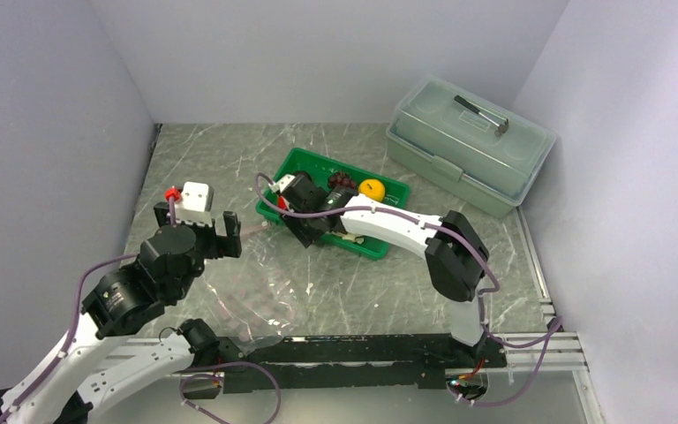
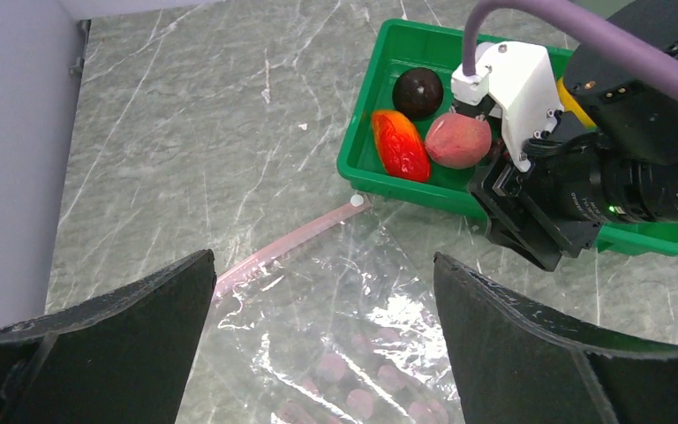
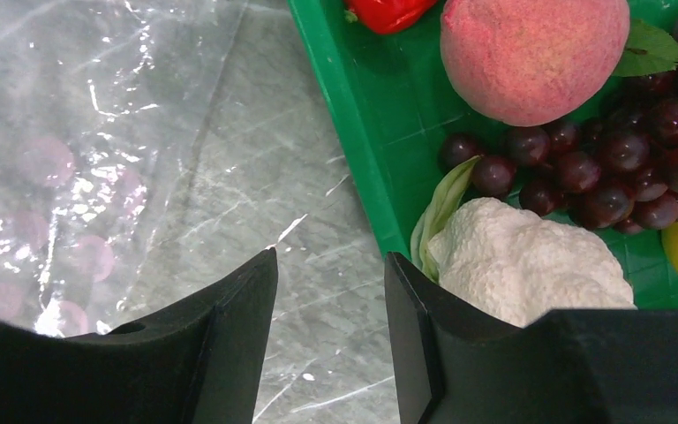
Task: Place the food in the zip-top bag and seal the zipper
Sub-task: Move the bin to the center of the board.
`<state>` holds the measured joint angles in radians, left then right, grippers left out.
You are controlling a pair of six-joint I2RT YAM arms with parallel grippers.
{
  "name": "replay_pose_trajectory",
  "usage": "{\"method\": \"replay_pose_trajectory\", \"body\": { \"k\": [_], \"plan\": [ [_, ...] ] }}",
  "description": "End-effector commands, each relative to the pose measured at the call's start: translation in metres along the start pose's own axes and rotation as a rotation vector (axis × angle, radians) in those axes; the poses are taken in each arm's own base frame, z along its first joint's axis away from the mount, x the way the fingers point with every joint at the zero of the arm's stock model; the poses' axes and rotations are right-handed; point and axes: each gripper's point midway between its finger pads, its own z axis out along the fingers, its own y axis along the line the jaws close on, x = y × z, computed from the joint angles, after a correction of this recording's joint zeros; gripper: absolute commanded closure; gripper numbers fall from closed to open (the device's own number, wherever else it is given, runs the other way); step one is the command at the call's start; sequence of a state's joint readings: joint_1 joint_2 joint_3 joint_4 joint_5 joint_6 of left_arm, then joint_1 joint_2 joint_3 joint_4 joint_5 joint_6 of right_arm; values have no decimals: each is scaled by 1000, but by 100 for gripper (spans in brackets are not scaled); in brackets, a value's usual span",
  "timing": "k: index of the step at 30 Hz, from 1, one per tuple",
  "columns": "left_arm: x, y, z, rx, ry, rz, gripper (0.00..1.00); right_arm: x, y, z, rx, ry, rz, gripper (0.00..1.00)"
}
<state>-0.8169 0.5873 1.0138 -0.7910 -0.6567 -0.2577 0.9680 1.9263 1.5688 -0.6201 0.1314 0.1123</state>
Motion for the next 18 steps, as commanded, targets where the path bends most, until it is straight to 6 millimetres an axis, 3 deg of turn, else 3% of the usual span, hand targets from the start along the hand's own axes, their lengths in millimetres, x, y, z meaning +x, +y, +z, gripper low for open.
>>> {"method": "replay_pose_trajectory", "body": {
  "k": [1, 18],
  "plan": [
    [-3, 0, 4, -21, -8, -15, 1, -20, -2, -5, -15, -33, -11, 48],
    [-1, -2, 5, -14, -5, -8, 1, -19, -15, 23, 13, 4, -4, 50]
  ]
}}
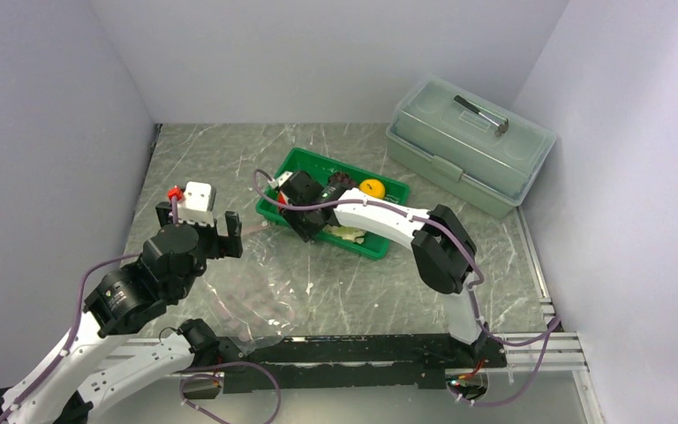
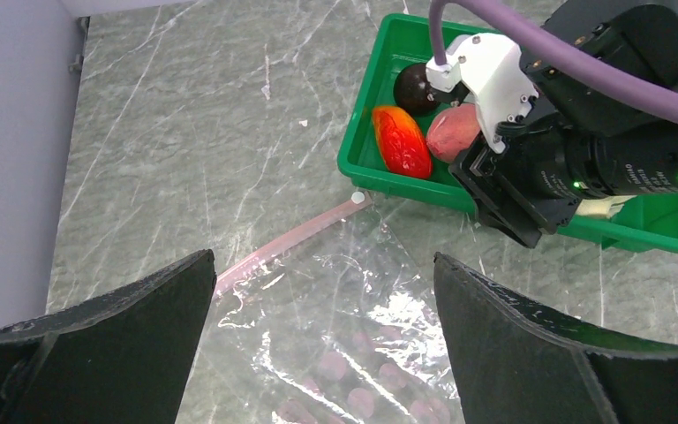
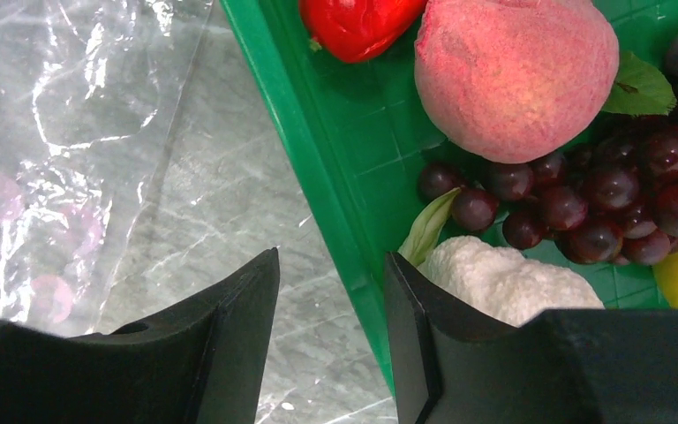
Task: Place the food in the zip-top bag and seal the zipper
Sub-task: Move the bin to the center of the board.
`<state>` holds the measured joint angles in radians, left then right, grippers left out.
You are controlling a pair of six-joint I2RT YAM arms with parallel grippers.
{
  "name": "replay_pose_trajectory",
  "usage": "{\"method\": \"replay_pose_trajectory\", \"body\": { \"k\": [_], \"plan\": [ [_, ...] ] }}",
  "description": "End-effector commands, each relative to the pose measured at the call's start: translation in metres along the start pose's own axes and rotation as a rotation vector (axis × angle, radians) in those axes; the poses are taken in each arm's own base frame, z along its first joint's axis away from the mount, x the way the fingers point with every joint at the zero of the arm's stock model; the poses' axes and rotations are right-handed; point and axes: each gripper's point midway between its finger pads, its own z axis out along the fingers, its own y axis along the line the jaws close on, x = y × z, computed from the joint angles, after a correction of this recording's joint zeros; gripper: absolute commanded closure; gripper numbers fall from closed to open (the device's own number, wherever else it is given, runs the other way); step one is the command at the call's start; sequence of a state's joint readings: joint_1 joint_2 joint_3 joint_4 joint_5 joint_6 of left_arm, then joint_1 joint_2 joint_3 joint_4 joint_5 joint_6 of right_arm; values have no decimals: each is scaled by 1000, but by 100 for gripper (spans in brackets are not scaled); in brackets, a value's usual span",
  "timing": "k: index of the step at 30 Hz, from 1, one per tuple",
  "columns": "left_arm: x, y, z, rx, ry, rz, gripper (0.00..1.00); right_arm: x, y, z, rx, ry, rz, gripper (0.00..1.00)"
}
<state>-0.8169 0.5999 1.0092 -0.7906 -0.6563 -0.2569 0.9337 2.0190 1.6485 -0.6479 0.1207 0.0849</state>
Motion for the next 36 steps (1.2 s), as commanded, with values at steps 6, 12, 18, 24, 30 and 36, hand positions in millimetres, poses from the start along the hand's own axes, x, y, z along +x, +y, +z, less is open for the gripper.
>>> {"method": "replay_pose_trajectory", "body": {
  "k": [6, 12, 18, 24, 30, 36],
  "plan": [
    [-4, 0, 3, -16, -14, -15, 1, -10, -8, 6, 38, -19, -9, 53],
    [-4, 0, 2, -13, -18, -16, 1, 4, -11, 9, 52, 3, -14, 61],
    [-3, -1, 4, -13, -8, -11, 1, 12, -14, 14, 63, 13, -10, 62],
    [-2, 0, 4, -18, -8, -14, 1, 16, -13, 13, 63, 15, -3, 78],
    [-3, -1, 3, -17, -7, -14, 1, 12, -13, 7, 60, -1, 18, 100],
    [-3, 0, 3, -16, -9, -17, 1, 4, -10, -5, 48, -35, 66, 100]
  ]
}}
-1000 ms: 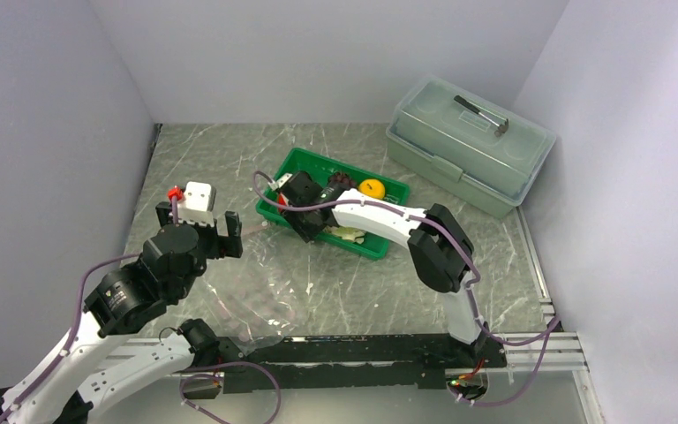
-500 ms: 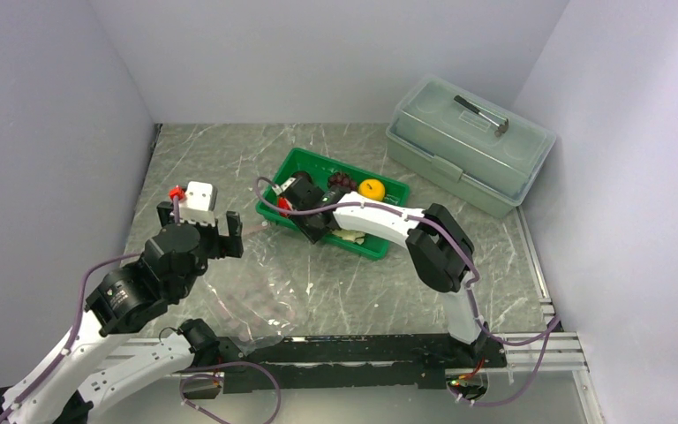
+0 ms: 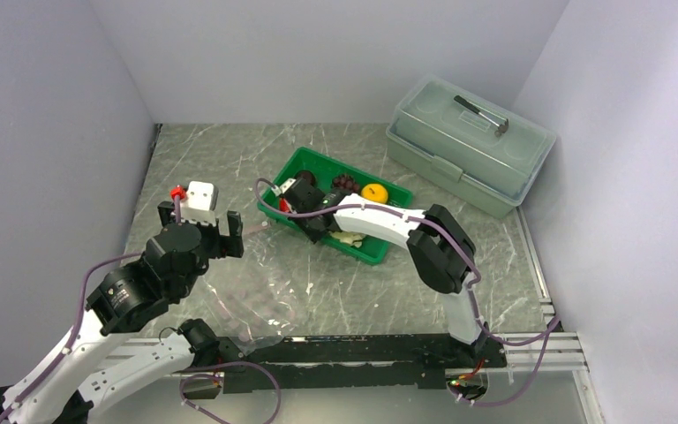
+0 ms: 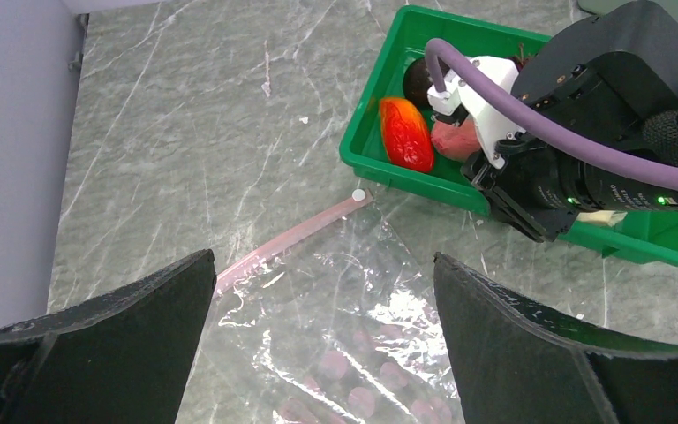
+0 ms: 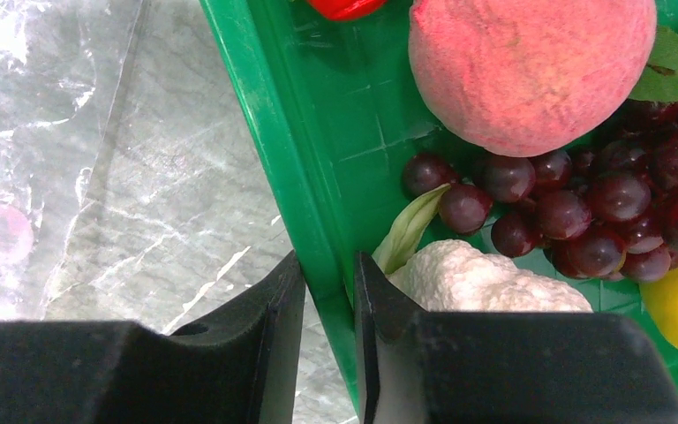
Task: Place the food in the zip-top bag and seal the zipper
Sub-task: Move the bin to the center of the board.
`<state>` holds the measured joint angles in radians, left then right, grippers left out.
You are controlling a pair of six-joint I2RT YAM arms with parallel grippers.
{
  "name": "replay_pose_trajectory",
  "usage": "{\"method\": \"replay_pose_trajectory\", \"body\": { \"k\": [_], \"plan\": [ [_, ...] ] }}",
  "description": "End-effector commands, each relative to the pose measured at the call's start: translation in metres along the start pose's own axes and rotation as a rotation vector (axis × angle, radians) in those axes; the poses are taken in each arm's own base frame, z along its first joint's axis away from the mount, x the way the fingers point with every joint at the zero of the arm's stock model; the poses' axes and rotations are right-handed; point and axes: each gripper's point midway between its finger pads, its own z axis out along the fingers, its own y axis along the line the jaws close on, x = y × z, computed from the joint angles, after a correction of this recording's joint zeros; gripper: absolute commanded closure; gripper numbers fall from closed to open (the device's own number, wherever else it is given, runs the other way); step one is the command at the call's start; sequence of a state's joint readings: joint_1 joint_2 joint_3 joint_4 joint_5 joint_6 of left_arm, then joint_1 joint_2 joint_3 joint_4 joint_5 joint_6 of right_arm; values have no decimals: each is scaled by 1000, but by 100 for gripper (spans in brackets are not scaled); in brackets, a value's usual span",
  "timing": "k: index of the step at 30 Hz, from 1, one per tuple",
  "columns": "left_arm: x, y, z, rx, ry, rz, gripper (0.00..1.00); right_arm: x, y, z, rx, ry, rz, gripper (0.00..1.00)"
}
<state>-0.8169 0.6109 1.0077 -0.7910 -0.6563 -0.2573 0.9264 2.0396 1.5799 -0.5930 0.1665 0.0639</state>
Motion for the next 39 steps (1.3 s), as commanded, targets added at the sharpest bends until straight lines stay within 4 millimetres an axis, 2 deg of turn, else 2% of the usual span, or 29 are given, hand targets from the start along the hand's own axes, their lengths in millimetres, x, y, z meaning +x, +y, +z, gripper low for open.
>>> {"method": "replay_pose_trajectory", "body": {
  "k": [1, 4, 18, 27, 35, 39],
  "plan": [
    [-5, 1, 0, -13, -18, -25, 1, -15, 1, -28, -9, -68, 101, 100],
    [-5, 1, 0, -11, -21, -28, 1, -13, 1, -34, -2, -75, 143, 100],
    [-6, 1, -2, -7, -23, -32, 1, 20, -18, -53, 134, -96, 412, 100],
    [-6, 0, -2, 0, -24, -33, 1, 43, -21, -56, 147, -74, 406, 100],
    [-5, -1, 0, 1, -16, -27, 1, 63, -50, -56, 248, -54, 452, 100],
    [-4, -2, 1, 2, -13, -22, 1, 67, -59, -55, 242, -58, 481, 100]
  ]
}}
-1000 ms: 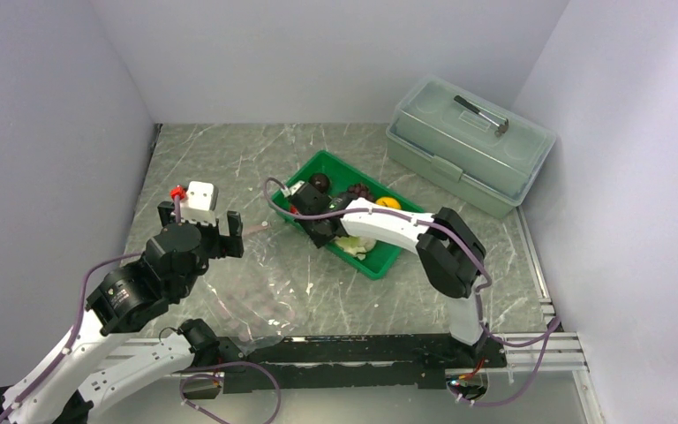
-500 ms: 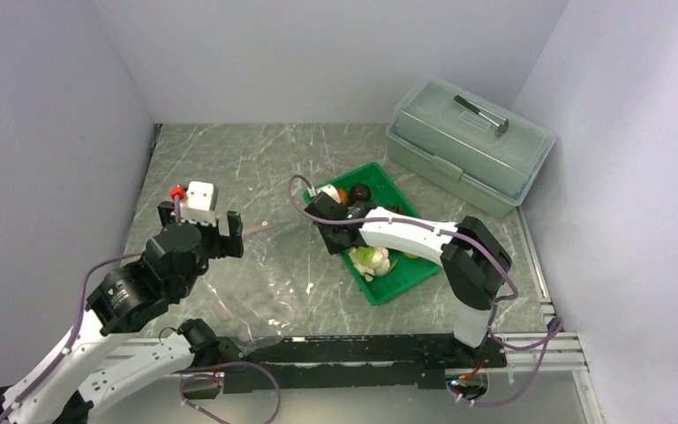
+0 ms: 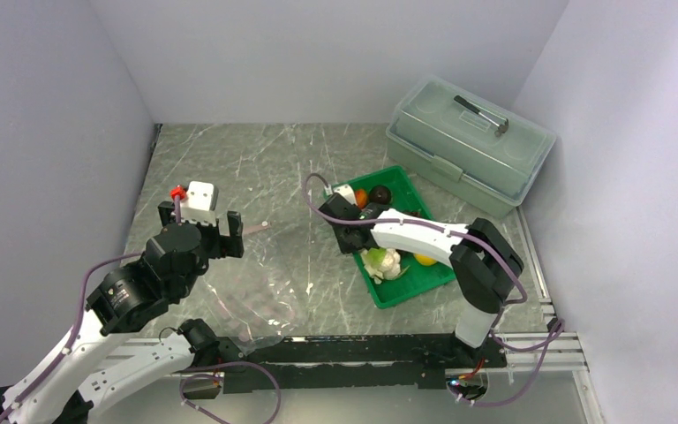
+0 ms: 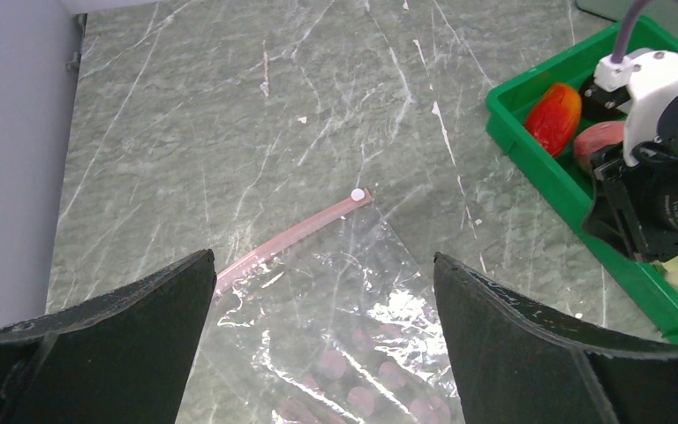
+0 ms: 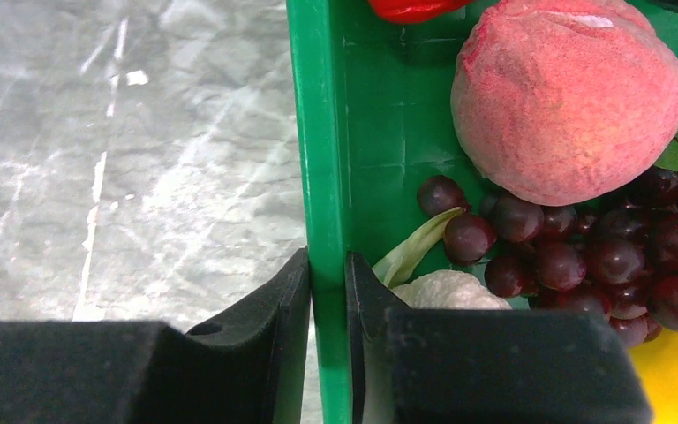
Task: Place the food in the zip-top bag and seal the zipper
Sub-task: Move the bin to the center of the board.
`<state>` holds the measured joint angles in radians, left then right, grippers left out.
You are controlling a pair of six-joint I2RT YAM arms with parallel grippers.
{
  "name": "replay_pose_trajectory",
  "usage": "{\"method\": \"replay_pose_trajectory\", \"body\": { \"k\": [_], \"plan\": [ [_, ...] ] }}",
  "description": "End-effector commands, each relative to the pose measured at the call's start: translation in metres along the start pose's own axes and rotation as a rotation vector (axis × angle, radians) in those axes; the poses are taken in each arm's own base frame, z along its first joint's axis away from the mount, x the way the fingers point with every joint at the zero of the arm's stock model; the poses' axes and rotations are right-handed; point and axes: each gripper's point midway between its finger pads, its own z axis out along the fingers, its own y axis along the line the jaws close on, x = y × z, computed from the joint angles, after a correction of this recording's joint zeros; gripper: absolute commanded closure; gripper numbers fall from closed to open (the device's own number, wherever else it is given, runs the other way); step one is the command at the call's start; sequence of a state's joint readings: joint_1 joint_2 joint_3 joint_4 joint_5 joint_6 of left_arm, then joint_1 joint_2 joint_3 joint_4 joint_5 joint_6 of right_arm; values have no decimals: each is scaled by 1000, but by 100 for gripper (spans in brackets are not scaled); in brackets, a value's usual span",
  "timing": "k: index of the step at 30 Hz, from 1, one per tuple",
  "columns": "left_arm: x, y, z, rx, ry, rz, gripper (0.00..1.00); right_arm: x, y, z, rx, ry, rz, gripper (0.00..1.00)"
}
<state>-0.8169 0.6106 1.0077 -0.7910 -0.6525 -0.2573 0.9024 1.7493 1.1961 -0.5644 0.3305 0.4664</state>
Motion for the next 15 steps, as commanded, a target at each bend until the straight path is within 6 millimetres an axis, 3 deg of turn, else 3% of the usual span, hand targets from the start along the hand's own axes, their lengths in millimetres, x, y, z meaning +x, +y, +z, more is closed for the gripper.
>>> {"method": "replay_pose_trajectory", "body": {
  "k": [1, 10, 15],
  "plan": [
    [-4, -2, 2, -2, -11, -19, 1, -20, -22, -10, 35, -80, 83, 100],
    [1, -6, 7, -5, 17, 3, 1, -23, -31, -5, 43, -80, 76, 100],
    [2, -7, 9, -9, 23, 10, 1, -28, -29, -9, 29, -100, 80, 88]
  ]
}}
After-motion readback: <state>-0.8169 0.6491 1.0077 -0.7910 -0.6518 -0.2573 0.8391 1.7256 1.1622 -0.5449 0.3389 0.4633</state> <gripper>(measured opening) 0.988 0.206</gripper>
